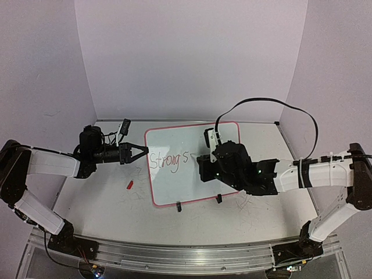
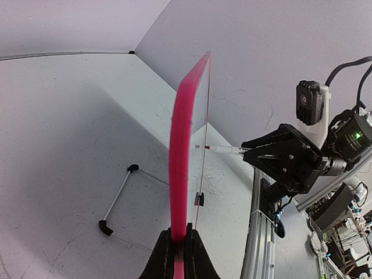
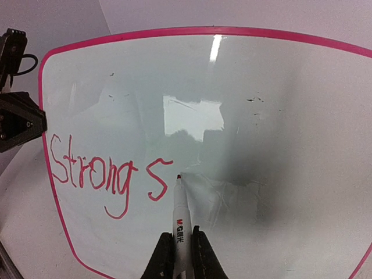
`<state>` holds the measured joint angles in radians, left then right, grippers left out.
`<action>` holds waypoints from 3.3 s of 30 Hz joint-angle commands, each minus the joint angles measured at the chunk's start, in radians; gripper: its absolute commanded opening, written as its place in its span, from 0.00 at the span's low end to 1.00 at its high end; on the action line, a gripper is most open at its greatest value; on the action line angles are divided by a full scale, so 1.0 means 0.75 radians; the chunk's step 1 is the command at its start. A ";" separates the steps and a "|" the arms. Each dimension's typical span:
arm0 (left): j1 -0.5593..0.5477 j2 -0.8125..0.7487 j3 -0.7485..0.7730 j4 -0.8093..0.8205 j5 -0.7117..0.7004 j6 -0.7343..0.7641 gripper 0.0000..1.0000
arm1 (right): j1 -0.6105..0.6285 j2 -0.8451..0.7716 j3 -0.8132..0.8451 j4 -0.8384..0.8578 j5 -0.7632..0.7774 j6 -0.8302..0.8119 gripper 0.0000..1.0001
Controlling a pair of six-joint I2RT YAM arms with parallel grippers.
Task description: Write a sentence on the whiteboard
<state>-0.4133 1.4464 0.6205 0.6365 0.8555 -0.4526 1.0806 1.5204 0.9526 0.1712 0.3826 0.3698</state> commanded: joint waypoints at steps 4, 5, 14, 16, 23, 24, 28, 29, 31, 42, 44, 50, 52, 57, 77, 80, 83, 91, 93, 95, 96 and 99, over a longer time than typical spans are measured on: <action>-0.021 -0.002 0.045 -0.007 0.005 0.025 0.00 | -0.016 0.024 0.065 0.023 0.049 -0.039 0.00; -0.020 -0.003 0.044 -0.007 0.004 0.025 0.00 | -0.018 0.028 0.067 0.023 0.047 -0.041 0.00; -0.020 0.005 0.050 -0.008 0.008 0.025 0.00 | -0.021 0.057 0.090 0.023 0.038 -0.050 0.00; -0.020 0.004 0.050 -0.008 0.008 0.025 0.00 | -0.021 0.061 0.094 0.023 0.044 -0.052 0.00; -0.020 0.004 0.050 -0.008 0.007 0.025 0.00 | -0.019 0.061 0.092 -0.030 0.044 -0.027 0.00; -0.020 0.006 0.051 -0.009 0.008 0.025 0.00 | -0.018 0.060 0.085 -0.034 0.040 -0.020 0.00; -0.020 0.008 0.054 -0.008 0.010 0.025 0.00 | -0.015 0.053 0.057 -0.053 0.026 0.008 0.00; -0.020 0.008 0.053 -0.009 0.010 0.025 0.00 | -0.013 0.050 0.049 -0.056 0.023 0.016 0.00; -0.021 0.008 0.052 -0.009 0.011 0.025 0.00 | -0.008 0.046 0.037 -0.061 0.017 0.026 0.00; -0.020 0.005 0.050 -0.009 0.009 0.023 0.00 | 0.023 0.031 -0.013 -0.089 0.003 0.083 0.00; -0.021 0.002 0.050 -0.010 0.011 0.024 0.00 | 0.034 0.030 -0.023 -0.099 0.002 0.096 0.00; -0.022 -0.001 0.048 -0.009 0.010 0.024 0.00 | 0.068 0.032 -0.060 -0.117 -0.008 0.151 0.00; -0.023 -0.003 0.047 -0.009 0.009 0.024 0.00 | 0.077 0.035 -0.067 -0.120 -0.008 0.165 0.00; -0.023 -0.004 0.044 -0.009 0.010 0.025 0.00 | 0.086 0.031 -0.054 -0.114 -0.009 0.151 0.00; -0.024 -0.002 0.044 -0.010 0.009 0.026 0.00 | -0.019 -0.024 0.053 0.084 -0.083 -0.035 0.00; -0.023 0.001 0.047 -0.011 0.009 0.026 0.00 | -0.019 -0.011 0.053 0.089 -0.083 -0.045 0.00; -0.024 0.000 0.047 -0.010 0.010 0.027 0.00 | -0.022 -0.009 0.056 0.091 -0.070 -0.047 0.00; -0.024 -0.005 0.046 -0.011 0.011 0.027 0.00 | -0.035 0.018 0.061 0.067 -0.048 -0.013 0.00; -0.025 -0.002 0.046 -0.012 0.010 0.027 0.00 | -0.036 0.027 0.068 0.060 -0.048 -0.012 0.00; -0.025 0.001 0.048 -0.012 0.012 0.027 0.00 | -0.038 0.034 0.072 0.053 -0.039 -0.009 0.00; -0.024 0.001 0.049 -0.012 0.012 0.028 0.00 | -0.038 0.036 0.074 0.051 -0.033 -0.008 0.00; -0.025 0.000 0.049 -0.013 0.010 0.027 0.00 | -0.039 0.037 0.073 0.041 -0.003 0.001 0.00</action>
<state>-0.4133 1.4464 0.6209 0.6341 0.8592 -0.4515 1.0588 1.5386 0.9618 0.2003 0.3299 0.3573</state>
